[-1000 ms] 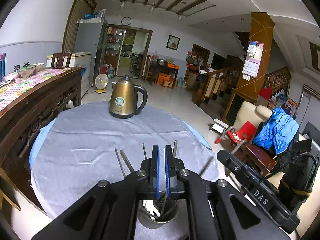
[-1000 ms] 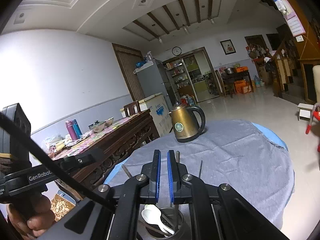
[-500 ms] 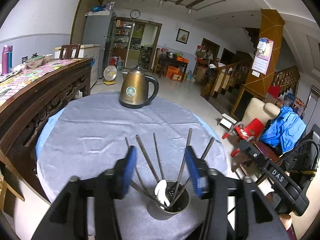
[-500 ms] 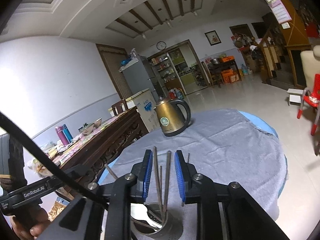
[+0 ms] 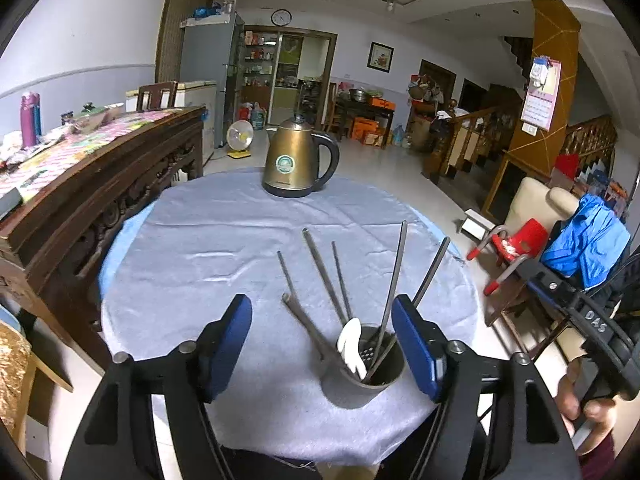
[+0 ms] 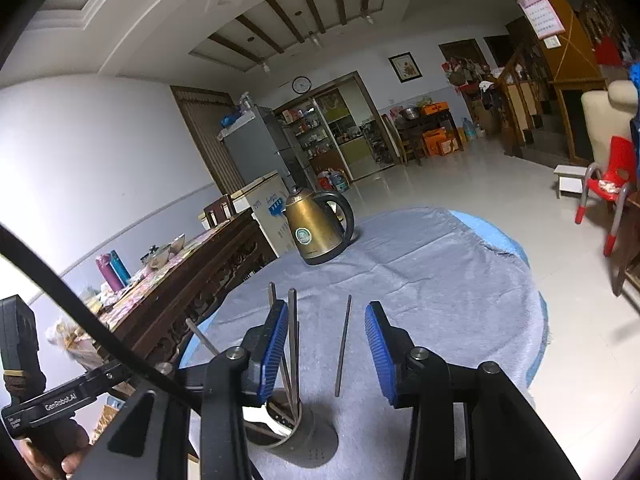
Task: Organize utensils
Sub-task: 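Withdraw both open tools up and away from the metal cup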
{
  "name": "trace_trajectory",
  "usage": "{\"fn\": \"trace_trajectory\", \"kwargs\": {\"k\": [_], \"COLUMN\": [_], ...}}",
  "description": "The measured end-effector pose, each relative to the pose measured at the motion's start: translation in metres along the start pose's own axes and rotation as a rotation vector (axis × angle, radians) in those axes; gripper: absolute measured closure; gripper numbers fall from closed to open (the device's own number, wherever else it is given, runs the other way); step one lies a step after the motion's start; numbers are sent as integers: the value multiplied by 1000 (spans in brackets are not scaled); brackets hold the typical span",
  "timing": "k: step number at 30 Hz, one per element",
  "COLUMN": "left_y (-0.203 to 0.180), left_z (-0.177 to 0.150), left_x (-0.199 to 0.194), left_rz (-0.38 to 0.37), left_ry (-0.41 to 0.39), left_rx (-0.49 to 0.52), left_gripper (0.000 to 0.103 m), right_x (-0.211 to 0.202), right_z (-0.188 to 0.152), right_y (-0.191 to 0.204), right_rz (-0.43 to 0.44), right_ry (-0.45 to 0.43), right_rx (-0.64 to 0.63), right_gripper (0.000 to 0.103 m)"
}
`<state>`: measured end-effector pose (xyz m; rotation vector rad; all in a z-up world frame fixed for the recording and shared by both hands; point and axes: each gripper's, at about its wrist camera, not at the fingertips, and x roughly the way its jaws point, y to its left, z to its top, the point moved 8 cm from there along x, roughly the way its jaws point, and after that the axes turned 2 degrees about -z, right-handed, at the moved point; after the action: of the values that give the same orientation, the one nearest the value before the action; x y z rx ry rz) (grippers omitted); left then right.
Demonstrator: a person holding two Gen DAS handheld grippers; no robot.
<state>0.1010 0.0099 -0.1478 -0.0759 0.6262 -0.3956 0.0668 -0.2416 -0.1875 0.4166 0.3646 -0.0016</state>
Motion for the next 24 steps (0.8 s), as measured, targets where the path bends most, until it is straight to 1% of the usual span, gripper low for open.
{"fn": "trace_trajectory", "kwargs": {"k": [2,3,6,10,15,18,24], "left_y": [0,-1,-1,0,4,12,34], "left_z": [-7,-9,-17,-30,-45,-52,-56], "left_x": [-6,-8,-14,-20,-24,-29,-49], "left_rz": [16,17,19,26,48,65,191], "left_ry": [0,3,16,36,61,65,23], "left_rx": [13,15,20,21,19,6,12], "left_gripper": [28,28,27,27,27,27,27], "right_x": [-9,-14,-26,-39,-49,-50,-55], "right_z": [-3,-4,-11,-22,-35,-41,-47], "right_y": [1,2,5,5,0,-6,-15], "right_rz": [-2,-5,-19,-31,-46,-54,-70], "right_ry": [3,4,11,32,61,89,121], "right_rx": [-17,-29,-67,-86,-91,-67,-38], "right_gripper": [47,46,46,46,46,46,44]}}
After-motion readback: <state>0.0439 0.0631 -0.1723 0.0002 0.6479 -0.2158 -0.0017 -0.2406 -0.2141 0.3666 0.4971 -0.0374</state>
